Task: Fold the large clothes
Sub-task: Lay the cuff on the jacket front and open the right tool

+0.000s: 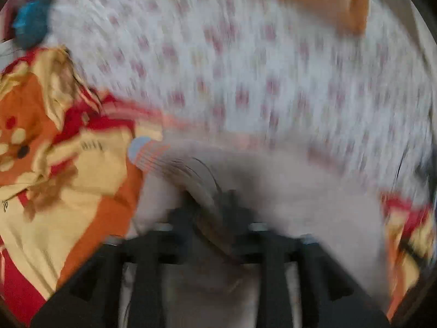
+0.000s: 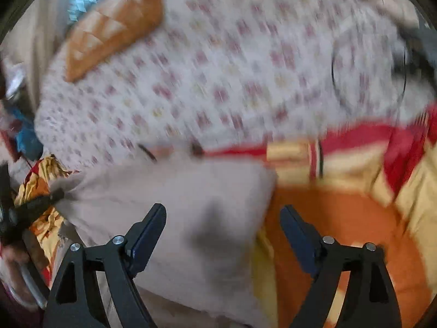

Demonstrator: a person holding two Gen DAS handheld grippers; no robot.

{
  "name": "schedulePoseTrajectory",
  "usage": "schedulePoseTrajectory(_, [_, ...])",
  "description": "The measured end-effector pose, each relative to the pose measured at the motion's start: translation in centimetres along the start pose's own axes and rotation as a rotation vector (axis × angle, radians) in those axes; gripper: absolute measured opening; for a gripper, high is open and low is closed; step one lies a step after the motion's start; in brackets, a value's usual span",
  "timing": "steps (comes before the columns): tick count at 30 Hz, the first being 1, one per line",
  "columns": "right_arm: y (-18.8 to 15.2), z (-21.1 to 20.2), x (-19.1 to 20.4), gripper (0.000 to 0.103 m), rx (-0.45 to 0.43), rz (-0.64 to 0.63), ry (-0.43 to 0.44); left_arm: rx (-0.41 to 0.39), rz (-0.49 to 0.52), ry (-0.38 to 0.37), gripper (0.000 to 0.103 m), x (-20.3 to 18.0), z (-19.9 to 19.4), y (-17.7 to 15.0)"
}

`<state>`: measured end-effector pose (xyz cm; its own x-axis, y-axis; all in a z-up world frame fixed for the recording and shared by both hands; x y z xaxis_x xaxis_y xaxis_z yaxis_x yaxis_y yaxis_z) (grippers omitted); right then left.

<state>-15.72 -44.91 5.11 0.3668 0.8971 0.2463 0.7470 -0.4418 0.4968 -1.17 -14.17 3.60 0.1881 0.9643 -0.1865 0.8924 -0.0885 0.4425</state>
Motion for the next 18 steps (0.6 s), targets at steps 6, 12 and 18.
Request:
schedulePoseTrajectory(6, [-0.2, 2.2, -2.6, 0.087, 0.065, 0.103, -0.024, -0.019, -0.041, -0.074, 0.07, 2.8, -1.5, -1.1])
schedulePoseTrajectory(12, [0.1, 6.7, -2.9, 0.081, 0.187, 0.153, 0.044, -0.121, -0.169, -0.049, 0.073, 6.5, -3.0, 0.6])
schedulePoseTrajectory(18, [1.2, 5.0, -0.9, 0.008, 0.126, -0.029, -0.058, -0.11, -0.18, 0.025, 0.073, 7.8, -1.2, 0.8])
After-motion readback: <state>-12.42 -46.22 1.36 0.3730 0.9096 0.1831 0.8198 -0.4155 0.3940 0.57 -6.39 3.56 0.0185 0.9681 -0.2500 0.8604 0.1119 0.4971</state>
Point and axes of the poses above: each gripper's, at about its wrist camera, not at the fingertips, and z roughly the way its jaws point, x to its left, y to its top, the point moved 6 cm from there along z, roughly the way its jaws point, and after that the axes turned 8 degrees about x, right-handed, at the moved point
